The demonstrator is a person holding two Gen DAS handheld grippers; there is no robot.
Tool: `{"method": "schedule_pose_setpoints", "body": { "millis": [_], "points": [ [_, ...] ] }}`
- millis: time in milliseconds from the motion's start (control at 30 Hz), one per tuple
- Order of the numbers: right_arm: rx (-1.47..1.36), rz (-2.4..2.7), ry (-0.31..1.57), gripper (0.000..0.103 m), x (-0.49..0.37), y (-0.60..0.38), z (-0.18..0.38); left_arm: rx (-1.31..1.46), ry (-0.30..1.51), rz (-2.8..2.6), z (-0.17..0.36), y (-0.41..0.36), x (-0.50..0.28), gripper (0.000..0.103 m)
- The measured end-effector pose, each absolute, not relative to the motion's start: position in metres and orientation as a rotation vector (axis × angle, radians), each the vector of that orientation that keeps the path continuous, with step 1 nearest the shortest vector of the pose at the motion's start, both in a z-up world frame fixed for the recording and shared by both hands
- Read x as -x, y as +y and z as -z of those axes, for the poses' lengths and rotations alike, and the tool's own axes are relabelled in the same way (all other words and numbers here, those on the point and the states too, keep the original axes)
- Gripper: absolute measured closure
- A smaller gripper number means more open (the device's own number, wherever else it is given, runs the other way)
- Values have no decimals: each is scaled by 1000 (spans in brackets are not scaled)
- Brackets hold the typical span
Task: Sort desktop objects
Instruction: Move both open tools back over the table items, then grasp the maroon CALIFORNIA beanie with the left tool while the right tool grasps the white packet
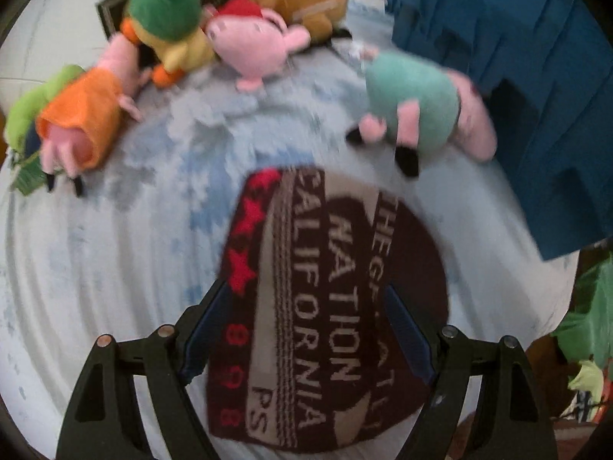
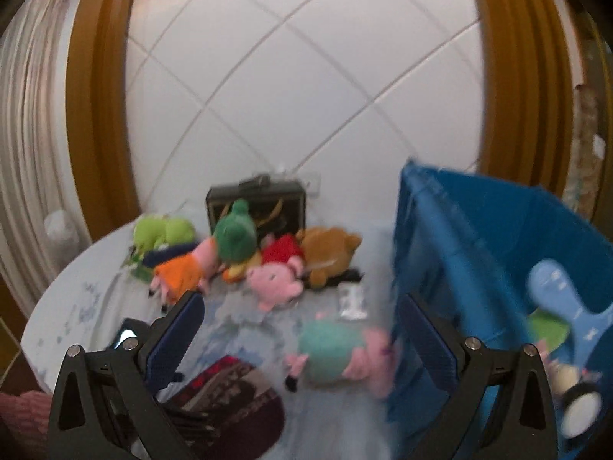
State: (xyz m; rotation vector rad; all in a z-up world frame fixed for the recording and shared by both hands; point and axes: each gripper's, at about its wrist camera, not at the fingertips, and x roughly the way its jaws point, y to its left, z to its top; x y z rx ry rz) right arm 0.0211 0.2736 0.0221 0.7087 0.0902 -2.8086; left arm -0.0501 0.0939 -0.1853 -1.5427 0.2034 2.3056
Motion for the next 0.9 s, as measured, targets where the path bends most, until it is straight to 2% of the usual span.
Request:
{"method": "schedule_pose_setpoints", "body": {
  "millis": [33, 67, 133, 167, 267, 567, 900],
  "points": [
    [-741, 2797, 87, 0, -18, 270, -14, 1559, 214, -2284, 194, 96, 51, 23],
    [-767, 2790, 88, 0, -14, 269, -9, 1574, 217, -2264, 202, 96, 51, 40],
    [-827, 2785, 94, 0, -8, 266, 6, 1569, 212, -2266, 208, 91, 52, 62],
    [-851, 2780, 89, 0, -6, 266, 12, 1556, 198, -2262, 206, 89, 52, 82],
    [-941, 2771, 59, 0, 3, 267, 32, 1543, 157, -2292, 197, 76, 63, 85],
    [-1116, 2737, -22, 0, 35, 272, 68, 1403, 175, -2545, 145, 37, 109, 86],
    [-1223, 2761, 24, 0, 126, 260, 88, 1224, 122, -2666, 97, 29, 187, 86]
  ]
}}
